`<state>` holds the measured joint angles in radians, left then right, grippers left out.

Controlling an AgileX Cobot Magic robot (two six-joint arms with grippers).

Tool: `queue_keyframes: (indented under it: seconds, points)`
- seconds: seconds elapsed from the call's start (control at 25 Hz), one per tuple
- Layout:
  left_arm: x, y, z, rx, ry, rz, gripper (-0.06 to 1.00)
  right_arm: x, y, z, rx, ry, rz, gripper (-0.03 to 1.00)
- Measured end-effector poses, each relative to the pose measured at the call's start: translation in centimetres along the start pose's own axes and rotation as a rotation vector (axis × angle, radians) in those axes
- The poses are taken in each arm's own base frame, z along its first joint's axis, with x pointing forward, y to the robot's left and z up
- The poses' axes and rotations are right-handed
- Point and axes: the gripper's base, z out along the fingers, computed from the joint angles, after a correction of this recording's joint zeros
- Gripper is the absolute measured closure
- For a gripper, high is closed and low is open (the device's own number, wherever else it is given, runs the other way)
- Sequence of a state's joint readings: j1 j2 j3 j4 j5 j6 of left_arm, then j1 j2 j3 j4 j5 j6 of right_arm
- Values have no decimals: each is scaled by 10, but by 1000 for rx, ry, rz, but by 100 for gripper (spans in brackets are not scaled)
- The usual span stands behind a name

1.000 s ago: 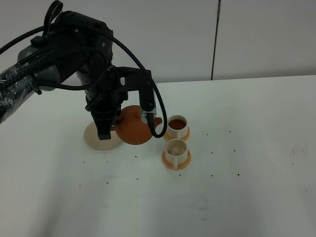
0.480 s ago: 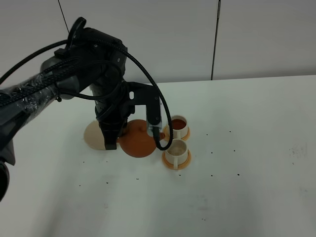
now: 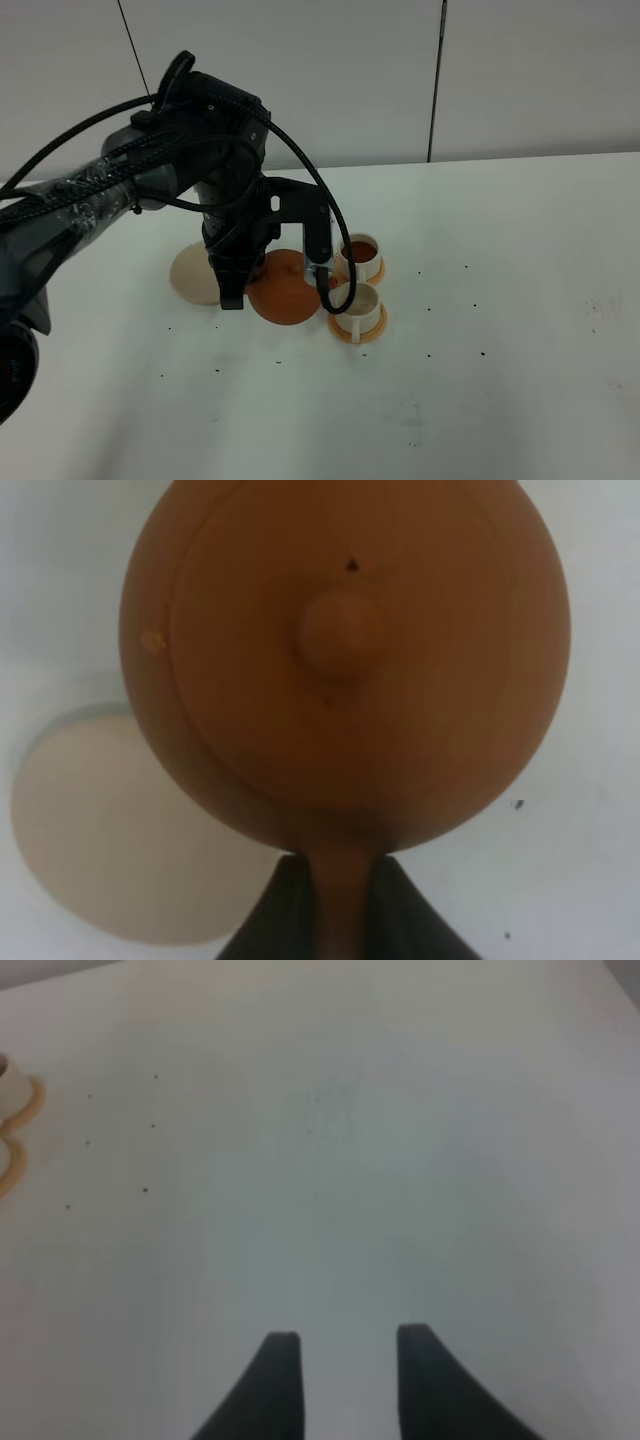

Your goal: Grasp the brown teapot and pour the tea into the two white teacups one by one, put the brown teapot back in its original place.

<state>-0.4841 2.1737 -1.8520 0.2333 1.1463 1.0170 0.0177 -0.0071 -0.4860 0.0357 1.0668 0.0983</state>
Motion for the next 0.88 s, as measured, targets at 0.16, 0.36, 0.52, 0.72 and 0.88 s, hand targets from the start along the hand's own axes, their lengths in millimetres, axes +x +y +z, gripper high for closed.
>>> queue_keyframes:
  seconds: [0.16,0.36,0.52,0.72,0.88]
  points:
    - [-2,1,2,-14,-6,2,77,0,0,0,0,0,0,74]
    - [-5,2,1,-32,-17,5,77,0,0,0,0,0,0,74]
    - [-5,2,1,-38,-16,8,77,0,0,0,0,0,0,74]
    - [-13,-1,-3,-90,48,76,77,0,0,0,0,0,0,74]
    - [-21,-4,-5,-112,65,110,77,0,0,0,0,0,0,74]
